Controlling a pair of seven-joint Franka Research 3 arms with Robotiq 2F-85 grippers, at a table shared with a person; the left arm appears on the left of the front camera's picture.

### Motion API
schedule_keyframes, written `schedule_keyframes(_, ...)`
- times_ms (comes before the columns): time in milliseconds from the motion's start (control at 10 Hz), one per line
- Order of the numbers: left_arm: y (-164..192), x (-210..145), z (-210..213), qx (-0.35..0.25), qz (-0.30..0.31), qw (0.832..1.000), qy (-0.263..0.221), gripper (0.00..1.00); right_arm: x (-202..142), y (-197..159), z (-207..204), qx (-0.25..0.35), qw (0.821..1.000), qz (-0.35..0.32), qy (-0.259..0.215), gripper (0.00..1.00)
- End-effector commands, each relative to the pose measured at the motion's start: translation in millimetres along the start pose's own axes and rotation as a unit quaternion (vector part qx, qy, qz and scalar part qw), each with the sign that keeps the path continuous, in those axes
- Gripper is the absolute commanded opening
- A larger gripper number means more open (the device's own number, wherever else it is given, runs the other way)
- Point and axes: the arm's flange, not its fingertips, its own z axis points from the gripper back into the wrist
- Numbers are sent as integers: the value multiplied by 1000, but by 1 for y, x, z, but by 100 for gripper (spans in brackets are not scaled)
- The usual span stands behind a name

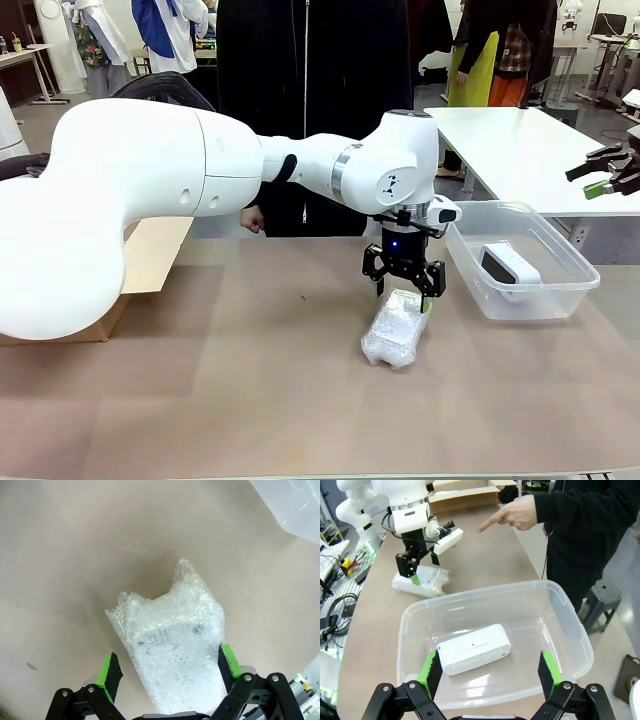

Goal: Separate and place wrapped and unwrapped clocks.
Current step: Pick up the Digital clock indicated by the person.

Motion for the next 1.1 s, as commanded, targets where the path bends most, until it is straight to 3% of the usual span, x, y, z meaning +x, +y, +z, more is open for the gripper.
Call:
schedule_keyframes(0, -5, -1, 1, 35, 19, 999, 5, 100, 0, 0, -2, 1, 1000, 0, -4, 100)
schedule_keyframes(1000, -13, -4, 8, 71, 13, 997, 17, 100, 0, 0, -2, 1, 1000, 0, -4, 100)
